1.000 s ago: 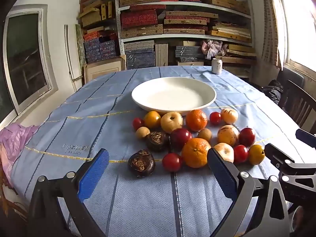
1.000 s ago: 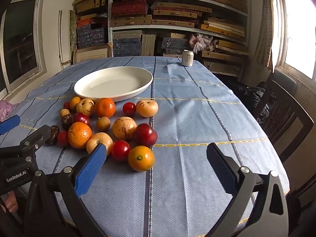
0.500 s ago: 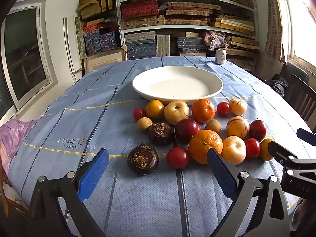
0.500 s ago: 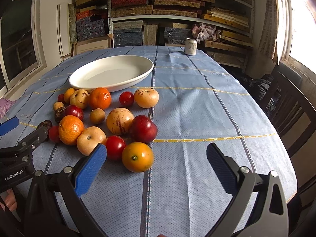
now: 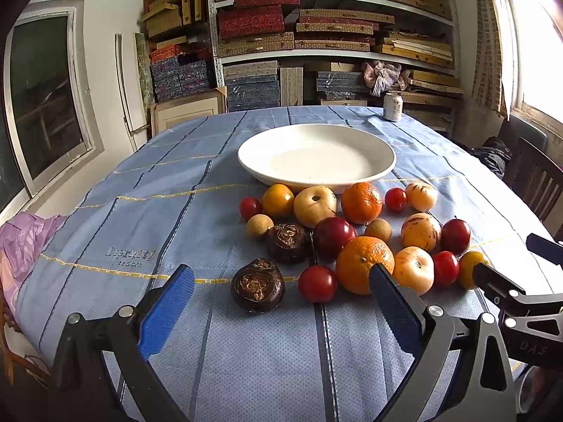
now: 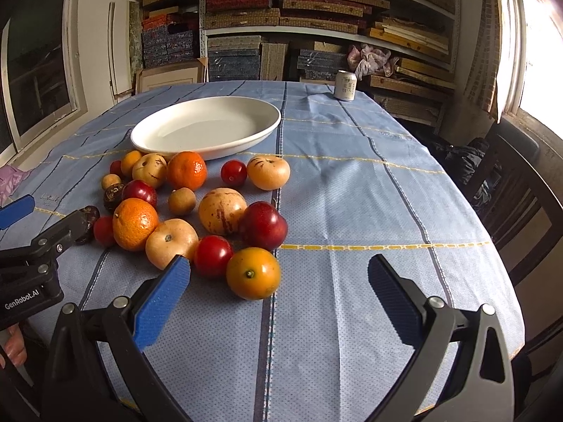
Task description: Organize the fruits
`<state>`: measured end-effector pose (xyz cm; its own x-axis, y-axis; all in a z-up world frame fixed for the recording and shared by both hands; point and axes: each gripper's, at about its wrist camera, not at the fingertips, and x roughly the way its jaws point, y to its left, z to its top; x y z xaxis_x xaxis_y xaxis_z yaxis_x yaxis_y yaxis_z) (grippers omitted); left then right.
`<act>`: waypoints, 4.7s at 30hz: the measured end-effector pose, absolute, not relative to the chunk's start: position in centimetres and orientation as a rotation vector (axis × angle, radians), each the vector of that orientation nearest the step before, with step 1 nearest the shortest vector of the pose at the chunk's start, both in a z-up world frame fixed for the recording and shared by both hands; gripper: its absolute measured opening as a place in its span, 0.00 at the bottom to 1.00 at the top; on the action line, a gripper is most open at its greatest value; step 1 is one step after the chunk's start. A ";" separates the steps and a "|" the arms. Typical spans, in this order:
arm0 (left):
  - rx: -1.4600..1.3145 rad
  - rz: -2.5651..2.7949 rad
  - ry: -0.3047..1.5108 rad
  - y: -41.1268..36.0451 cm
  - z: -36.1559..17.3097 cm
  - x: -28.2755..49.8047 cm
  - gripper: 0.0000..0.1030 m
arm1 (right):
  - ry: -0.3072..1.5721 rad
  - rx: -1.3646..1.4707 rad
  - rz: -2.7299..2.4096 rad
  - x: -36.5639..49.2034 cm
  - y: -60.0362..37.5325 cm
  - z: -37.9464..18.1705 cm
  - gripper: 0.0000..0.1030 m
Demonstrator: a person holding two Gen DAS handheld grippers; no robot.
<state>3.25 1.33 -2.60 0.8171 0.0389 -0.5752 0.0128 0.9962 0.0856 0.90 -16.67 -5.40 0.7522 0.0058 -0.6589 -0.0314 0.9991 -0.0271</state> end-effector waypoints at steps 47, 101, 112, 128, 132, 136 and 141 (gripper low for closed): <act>0.046 0.000 0.761 2.2 -2.9 3.1 0.97 | 0.804 0.100 0.136 -0.2 -18.0 -4.0 0.96; 0.026 -0.077 0.698 3.1 -2.3 7.1 0.43 | 0.728 0.104 0.154 5.1 -19.3 -3.3 0.36; 0.039 -0.065 0.626 3.2 2.8 18.9 0.43 | 0.596 -0.010 0.266 16.2 -16.7 2.3 0.36; 0.010 -0.088 0.823 4.3 -2.4 32.7 0.43 | 0.770 -0.026 0.387 34.0 -11.7 -2.7 0.36; 0.044 -0.093 0.834 4.1 -2.7 33.2 0.43 | 0.802 -0.001 0.389 34.7 -11.9 -3.5 0.36; 0.005 -0.056 0.799 4.8 -1.9 32.9 0.75 | 0.802 -0.050 0.329 34.3 -11.9 -3.1 0.87; 0.031 0.020 0.719 6.0 0.5 29.6 0.97 | 0.744 -0.053 0.325 30.6 -14.2 -1.0 0.93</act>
